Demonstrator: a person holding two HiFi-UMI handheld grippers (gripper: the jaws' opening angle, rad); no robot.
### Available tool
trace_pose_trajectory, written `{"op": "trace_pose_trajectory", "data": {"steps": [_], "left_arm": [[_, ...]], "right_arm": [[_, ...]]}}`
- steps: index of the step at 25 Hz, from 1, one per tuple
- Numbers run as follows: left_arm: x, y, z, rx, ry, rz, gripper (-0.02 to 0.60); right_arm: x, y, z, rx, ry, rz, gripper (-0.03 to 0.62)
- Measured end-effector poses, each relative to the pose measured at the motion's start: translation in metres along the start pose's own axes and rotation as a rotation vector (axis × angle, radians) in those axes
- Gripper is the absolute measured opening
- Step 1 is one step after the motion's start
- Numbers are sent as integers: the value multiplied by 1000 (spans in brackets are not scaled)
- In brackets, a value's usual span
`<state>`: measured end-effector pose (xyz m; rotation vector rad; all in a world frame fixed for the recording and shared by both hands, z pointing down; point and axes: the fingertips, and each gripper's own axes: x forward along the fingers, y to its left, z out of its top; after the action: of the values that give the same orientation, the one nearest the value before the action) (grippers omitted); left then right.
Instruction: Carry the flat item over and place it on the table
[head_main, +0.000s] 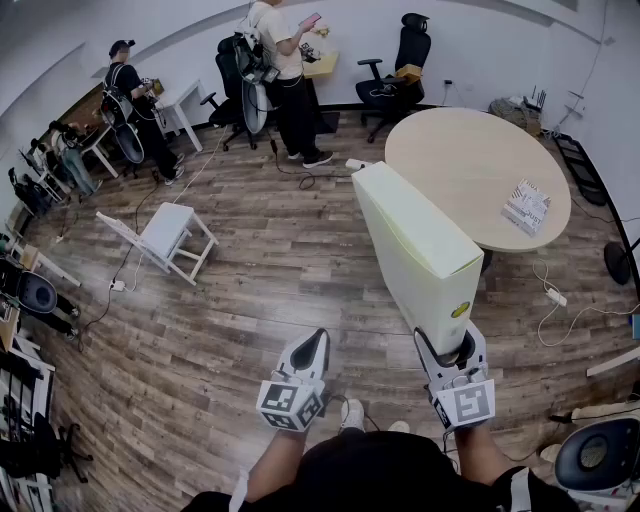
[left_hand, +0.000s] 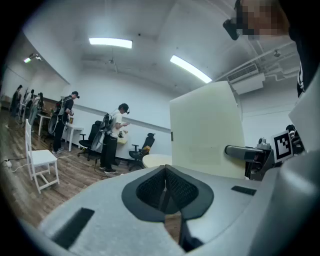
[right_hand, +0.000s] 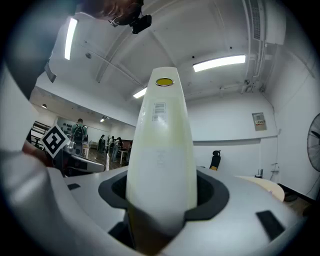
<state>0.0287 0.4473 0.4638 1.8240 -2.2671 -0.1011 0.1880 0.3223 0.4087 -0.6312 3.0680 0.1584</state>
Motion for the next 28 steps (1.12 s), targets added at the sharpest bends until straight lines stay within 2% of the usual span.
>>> {"op": "trace_pose_trajectory", "data": {"steps": [5, 12, 20, 28], "left_arm": [[2, 1, 1, 29, 9, -11, 6], [13, 27, 9, 42, 0, 15, 6], [34, 45, 11, 54, 12, -41, 6], [62, 70, 27, 73, -6, -100, 6]], "right_arm": [[5, -7, 2, 9, -6, -5, 264], [20, -15, 6, 14, -22, -27, 273], [48, -23, 15, 98, -81, -69, 275], [73, -26, 10, 133, -75, -136, 275]]}}
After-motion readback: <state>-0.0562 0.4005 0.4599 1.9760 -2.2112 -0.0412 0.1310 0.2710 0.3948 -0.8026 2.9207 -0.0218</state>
